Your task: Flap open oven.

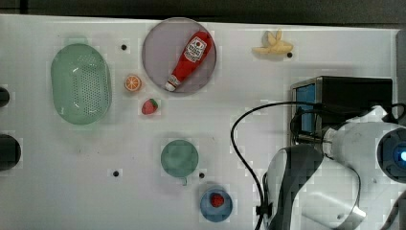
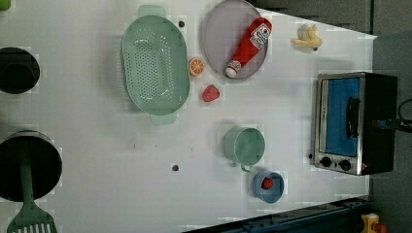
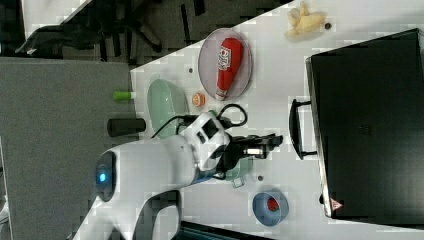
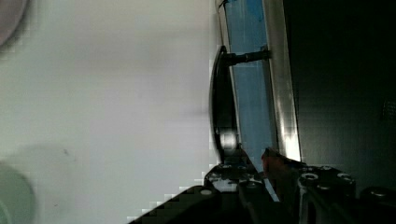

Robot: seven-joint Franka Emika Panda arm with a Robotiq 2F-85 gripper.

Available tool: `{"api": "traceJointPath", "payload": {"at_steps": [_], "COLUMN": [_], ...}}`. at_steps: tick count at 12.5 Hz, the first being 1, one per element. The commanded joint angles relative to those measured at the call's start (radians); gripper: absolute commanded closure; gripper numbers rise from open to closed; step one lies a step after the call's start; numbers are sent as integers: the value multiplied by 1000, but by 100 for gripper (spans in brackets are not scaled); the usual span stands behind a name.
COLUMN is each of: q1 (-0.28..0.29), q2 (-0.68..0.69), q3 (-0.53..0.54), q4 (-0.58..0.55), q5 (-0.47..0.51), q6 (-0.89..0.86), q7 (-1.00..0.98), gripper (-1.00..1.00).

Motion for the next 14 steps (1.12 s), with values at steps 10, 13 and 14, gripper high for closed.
{"api": "traceJointPath", "payload": {"at_steps": [10,13,14], "q1": [5,11,17], "q2": [209,223,224], "q3": [-15,-9,0], "q4": [3,3,2], "q5": [27,24,16], "q6": [150,157,155], "q7": [-82,-82,-81], "gripper": [65,65,65]}}
